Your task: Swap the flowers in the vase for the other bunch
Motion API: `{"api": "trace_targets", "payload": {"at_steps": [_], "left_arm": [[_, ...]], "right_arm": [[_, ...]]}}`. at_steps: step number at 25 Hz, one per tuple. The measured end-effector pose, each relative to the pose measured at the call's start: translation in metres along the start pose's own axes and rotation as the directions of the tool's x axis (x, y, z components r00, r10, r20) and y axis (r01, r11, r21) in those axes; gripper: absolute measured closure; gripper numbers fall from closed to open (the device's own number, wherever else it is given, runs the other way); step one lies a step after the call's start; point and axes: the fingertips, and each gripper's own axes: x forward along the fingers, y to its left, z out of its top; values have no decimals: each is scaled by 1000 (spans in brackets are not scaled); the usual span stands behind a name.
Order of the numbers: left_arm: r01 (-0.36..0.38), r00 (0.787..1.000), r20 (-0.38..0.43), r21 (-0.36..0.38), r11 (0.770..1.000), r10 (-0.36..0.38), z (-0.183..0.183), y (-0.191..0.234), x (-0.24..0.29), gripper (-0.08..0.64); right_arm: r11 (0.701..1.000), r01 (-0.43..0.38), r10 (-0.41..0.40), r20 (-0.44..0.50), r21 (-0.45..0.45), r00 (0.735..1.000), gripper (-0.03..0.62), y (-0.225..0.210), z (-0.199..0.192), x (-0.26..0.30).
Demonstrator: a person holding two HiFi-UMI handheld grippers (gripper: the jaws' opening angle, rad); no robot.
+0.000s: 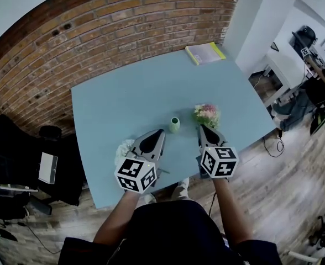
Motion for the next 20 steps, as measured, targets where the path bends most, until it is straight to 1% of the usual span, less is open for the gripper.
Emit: {"api": "trace_targets", "payload": {"at_steps": [9,13,20], "left_arm": [[50,998,-30,-5,999,-51,-6,-14,34,555],[73,996,-47,-12,997,-73,-11,-19,52,555],[89,994,-57,-23,996,-90,-13,-23,79,555]], "right_arm": [[998,58,-58,-11,20,998,578,-38,-3,-3],[997,70,-70,-8,42,998,578,-59,-3,-3],[994,97,-94,-66,45,993,578,-90,-7,5]]}}
